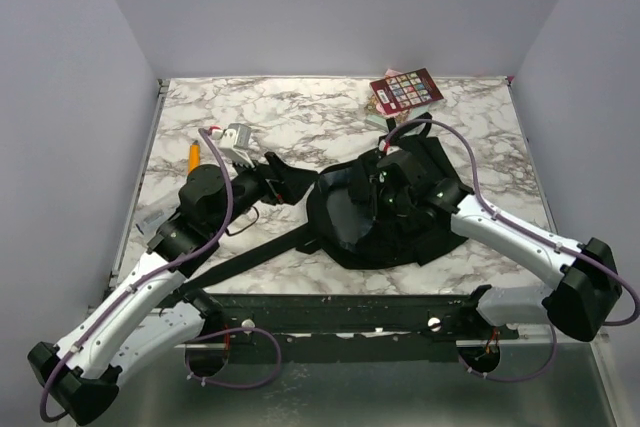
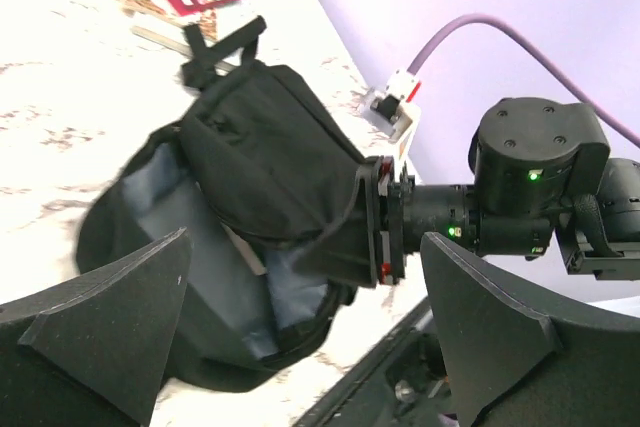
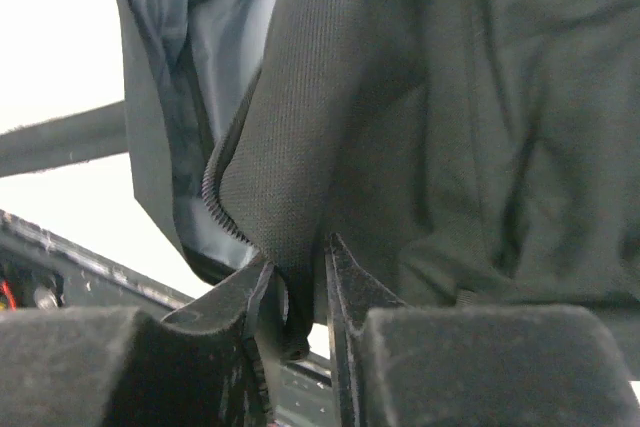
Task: Pack the student bag
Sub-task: Place the book in the student bag.
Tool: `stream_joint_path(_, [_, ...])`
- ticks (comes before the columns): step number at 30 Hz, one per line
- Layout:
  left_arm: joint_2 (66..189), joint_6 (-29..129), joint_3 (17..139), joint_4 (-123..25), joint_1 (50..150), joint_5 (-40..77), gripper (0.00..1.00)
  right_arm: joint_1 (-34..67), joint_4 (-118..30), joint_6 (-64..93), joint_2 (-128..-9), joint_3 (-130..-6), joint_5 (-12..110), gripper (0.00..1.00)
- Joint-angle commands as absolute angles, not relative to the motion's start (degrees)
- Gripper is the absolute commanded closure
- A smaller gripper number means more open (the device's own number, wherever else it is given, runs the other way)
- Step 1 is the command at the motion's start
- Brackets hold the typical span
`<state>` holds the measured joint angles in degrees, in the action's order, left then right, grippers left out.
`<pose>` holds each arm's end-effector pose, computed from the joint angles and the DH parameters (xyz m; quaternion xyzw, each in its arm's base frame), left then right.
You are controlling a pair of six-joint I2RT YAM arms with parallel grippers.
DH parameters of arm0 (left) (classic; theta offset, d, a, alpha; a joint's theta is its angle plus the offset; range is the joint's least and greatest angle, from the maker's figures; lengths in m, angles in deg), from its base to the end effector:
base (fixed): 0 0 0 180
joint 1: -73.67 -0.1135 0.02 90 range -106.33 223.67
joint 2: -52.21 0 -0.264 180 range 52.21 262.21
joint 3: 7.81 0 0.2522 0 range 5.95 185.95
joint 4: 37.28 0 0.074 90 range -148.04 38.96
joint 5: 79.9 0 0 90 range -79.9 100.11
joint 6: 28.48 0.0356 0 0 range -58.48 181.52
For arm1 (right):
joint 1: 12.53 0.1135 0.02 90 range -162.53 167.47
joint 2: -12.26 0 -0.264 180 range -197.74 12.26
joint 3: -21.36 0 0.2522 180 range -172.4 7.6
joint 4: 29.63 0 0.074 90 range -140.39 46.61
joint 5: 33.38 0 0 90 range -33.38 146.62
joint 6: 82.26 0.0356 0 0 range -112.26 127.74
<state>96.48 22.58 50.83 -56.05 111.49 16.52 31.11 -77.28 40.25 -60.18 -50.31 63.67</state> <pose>0.1432 -0.1162 0.3520 0.0309 0.7329 -0.4534 0.5063 0.1949 0.1798 0.2800 -0.0688 0.9308 0.1732 0.3143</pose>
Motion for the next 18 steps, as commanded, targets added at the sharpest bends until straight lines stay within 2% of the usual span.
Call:
stream_joint_path(1, [97.79, 32.09, 56.59, -62.49, 109.05, 17.67, 0.02, 29.73, -67.66, 43.88, -61.08, -46.6, 48.53, 0.68])
stream_joint_path(5, [101.9, 35.93, 62.33, -63.35, 108.47, 20.64, 0.02, 24.04, -63.84, 45.54, -60.96, -49.47, 41.09, 0.5])
stream_joint_path(7, [103.86, 37.4, 63.95, -63.21, 108.47, 21.99, 0.02, 18.36, -62.91, 45.64, -62.08, -51.61, 35.85, 0.34])
stream_joint_path(9, [104.92, 39.45, 64.78, -63.09, 108.47, 22.85, 0.02, 12.97, -62.57, 45.32, -63.55, -54.01, 33.76, 0.25])
stream_joint_path(14, [102.95, 45.47, 62.72, -62.9, 109.72, 19.8, 0.02, 1.1, -57.0, 49.13, -69.44, -59.01, 28.79, 0.18])
stream_joint_path(18, [100.92, 48.96, 58.95, -61.23, 110.54, 17.81, 0.02, -5.39, -47.53, 54.83, -75.42, -59.66, 34.84, 0.14])
